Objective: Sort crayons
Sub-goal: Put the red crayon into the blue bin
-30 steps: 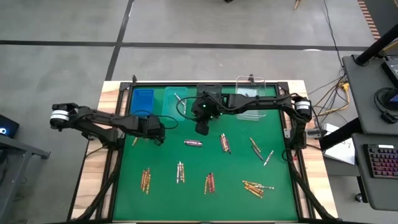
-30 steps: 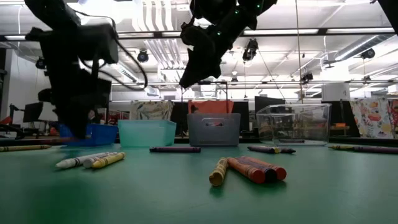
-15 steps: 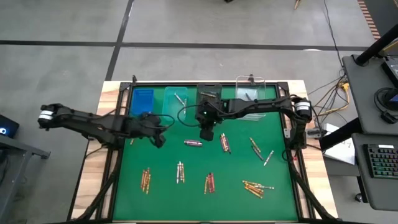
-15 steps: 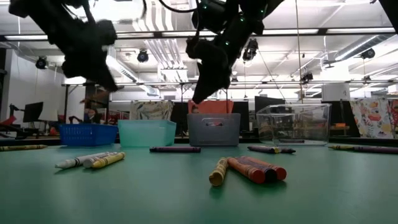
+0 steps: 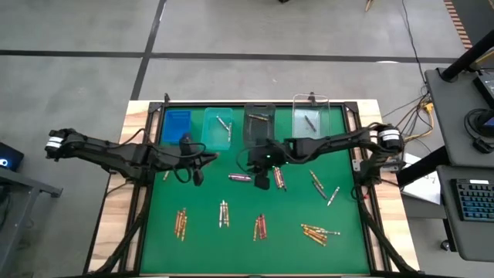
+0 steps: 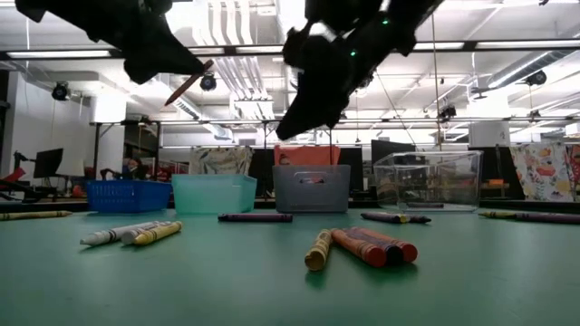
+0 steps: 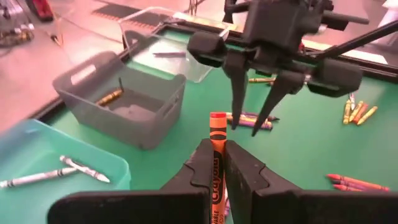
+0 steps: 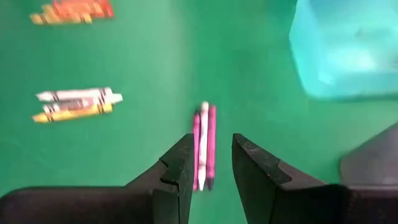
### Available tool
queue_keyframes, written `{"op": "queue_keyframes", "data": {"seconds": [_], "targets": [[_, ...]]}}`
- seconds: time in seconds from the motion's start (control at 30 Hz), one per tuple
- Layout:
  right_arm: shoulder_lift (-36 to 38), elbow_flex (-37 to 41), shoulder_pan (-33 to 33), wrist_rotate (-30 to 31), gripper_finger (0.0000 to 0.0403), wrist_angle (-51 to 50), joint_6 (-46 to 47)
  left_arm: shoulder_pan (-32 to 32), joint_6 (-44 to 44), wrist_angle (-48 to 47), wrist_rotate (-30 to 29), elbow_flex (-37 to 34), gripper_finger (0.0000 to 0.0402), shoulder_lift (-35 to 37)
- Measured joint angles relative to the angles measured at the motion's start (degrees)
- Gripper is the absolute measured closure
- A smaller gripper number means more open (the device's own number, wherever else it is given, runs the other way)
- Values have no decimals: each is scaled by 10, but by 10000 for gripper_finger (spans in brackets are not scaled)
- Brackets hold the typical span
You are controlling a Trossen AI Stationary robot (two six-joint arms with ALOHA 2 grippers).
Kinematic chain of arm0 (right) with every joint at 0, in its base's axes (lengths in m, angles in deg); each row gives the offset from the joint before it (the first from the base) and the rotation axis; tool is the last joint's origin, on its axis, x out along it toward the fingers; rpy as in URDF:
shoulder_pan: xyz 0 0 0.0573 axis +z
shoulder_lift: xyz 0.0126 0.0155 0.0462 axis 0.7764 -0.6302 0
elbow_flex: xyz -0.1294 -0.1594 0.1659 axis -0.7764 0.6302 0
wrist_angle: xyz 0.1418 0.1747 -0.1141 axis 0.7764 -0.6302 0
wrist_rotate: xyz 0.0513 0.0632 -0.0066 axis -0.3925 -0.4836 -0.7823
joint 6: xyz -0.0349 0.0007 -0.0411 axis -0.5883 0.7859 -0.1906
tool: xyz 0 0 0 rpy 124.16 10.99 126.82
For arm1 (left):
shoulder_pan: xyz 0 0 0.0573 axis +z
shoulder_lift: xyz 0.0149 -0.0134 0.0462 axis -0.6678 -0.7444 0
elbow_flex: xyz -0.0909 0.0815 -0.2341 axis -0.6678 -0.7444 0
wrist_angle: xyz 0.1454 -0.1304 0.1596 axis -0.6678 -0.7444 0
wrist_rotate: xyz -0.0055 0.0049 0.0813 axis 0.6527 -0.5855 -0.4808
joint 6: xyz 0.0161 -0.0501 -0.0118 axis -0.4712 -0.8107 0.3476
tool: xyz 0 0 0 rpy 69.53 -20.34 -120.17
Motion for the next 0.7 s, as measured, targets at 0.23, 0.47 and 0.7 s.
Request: {"op": "queue_keyframes", "data": {"seconds": [0.23,0.47,0.7], "targets": [[99,112,18,2,307,184,-26,1,45,42,-34,0,400,0],[193,207,19,4,307,294,-6,13,81,59,-34,5,400,2],[230,246,19,5,307,305,33,91,76,45,-49,5,400,2]]}}
